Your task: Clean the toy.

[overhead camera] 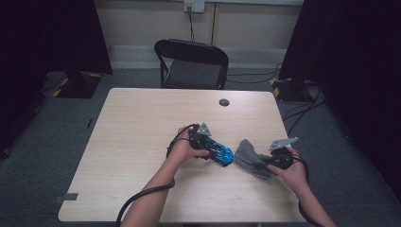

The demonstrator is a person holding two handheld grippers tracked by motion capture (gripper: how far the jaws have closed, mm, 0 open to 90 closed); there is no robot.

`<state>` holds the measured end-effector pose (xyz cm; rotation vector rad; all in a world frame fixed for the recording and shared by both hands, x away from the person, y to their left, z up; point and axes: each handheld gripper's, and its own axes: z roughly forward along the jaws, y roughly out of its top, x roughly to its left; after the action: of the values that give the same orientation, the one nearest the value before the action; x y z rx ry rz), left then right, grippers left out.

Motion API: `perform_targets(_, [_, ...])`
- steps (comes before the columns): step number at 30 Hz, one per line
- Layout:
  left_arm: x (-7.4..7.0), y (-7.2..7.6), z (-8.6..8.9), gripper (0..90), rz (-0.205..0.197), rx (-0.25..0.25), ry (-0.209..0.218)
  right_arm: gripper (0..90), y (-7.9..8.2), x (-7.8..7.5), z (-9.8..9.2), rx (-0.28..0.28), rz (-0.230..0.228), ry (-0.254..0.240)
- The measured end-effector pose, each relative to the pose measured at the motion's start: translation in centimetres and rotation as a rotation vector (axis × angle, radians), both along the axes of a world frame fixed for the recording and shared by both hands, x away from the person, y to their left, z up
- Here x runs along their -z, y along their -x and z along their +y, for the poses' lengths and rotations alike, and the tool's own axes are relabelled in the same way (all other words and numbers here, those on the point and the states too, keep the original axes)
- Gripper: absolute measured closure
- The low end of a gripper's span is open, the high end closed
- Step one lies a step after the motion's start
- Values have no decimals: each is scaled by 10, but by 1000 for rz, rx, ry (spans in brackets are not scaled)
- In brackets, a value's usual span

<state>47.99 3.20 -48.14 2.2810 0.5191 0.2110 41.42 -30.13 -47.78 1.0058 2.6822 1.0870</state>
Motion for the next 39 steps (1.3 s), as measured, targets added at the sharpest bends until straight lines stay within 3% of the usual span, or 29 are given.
perform_targets(8, [0, 0, 0, 169, 0, -1, 5, 773, -10, -20, -10, 77, -41, -66])
perform_targets(12, [1, 0, 1, 169, -3, 4, 10, 773, -31, -30, 0, 129, -68, -86])
perform_targets(17, [2, 0, 2, 170, -9, 4, 20, 773, -65, -34, 26, 153, -79, -59])
perform_targets(24, [3, 1, 2, 170, -10, 6, 39, 772, -104, -27, 67, 141, -76, -3])
perform_targets(27, [4, 1, 2, 170, -15, 6, 42, 772, -116, -20, 84, 129, -61, -3])
perform_targets(35, [5, 1, 2, 171, -15, 14, 52, 771, -131, -1, 139, 40, -31, 11])
perform_targets(37, [5, 2, 3, 171, -16, 12, 53, 771, -132, 5, 149, 4, -30, 47])
perform_targets(39, [5, 1, 3, 173, -15, 13, 49, 771, -131, 7, 152, -29, -36, 43])
